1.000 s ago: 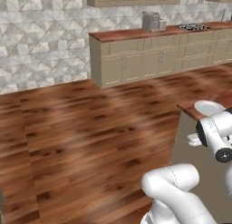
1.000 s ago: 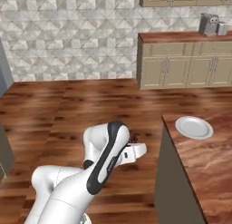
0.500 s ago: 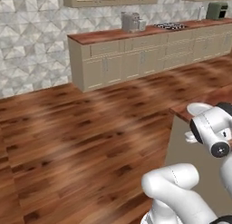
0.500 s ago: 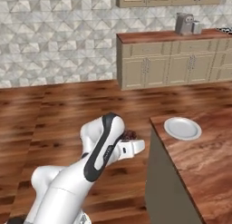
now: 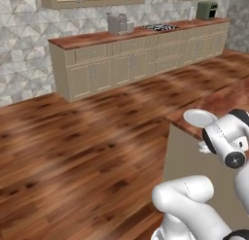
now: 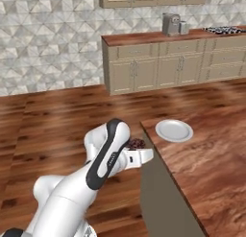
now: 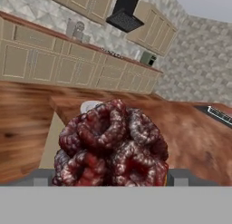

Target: Take the baked cake out of the oven and place it on the plate for cooling. Then close the oven door.

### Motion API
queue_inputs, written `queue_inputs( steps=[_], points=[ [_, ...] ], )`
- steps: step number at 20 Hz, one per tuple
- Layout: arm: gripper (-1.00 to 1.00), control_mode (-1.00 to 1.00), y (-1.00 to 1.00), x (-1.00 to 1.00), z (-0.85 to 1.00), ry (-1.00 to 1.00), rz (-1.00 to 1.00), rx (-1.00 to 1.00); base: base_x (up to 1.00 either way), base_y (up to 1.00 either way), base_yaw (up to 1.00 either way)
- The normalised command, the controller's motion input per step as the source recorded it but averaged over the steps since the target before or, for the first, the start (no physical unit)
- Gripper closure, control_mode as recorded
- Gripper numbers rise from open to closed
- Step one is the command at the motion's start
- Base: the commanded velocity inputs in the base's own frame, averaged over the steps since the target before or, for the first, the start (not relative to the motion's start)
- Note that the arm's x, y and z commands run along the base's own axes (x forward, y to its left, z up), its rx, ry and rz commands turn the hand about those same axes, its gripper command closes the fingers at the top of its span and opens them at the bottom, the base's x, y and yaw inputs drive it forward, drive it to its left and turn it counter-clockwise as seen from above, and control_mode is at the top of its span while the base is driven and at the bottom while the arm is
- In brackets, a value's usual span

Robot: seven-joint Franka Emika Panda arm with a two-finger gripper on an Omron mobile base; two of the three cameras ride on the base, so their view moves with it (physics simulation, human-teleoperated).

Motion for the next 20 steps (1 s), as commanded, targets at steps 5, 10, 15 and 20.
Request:
queue_inputs(
  steps=[5, 10, 15, 20],
  points=[
    [1.0, 1.0, 0.0, 0.0, 0.0, 0.0, 0.0, 0.0, 0.02, -0.06, -0.01],
    [1.0, 1.0, 0.0, 0.0, 0.0, 0.0, 0.0, 0.0, -0.09, -0.06, -0.08],
    [1.0, 1.0, 0.0, 0.0, 0.0, 0.0, 0.0, 0.0, -0.05, -0.02, -0.38],
    [1.0, 1.0, 0.0, 0.0, 0.0, 0.0, 0.0, 0.0, 0.0, -0.01, -0.19]
  ],
)
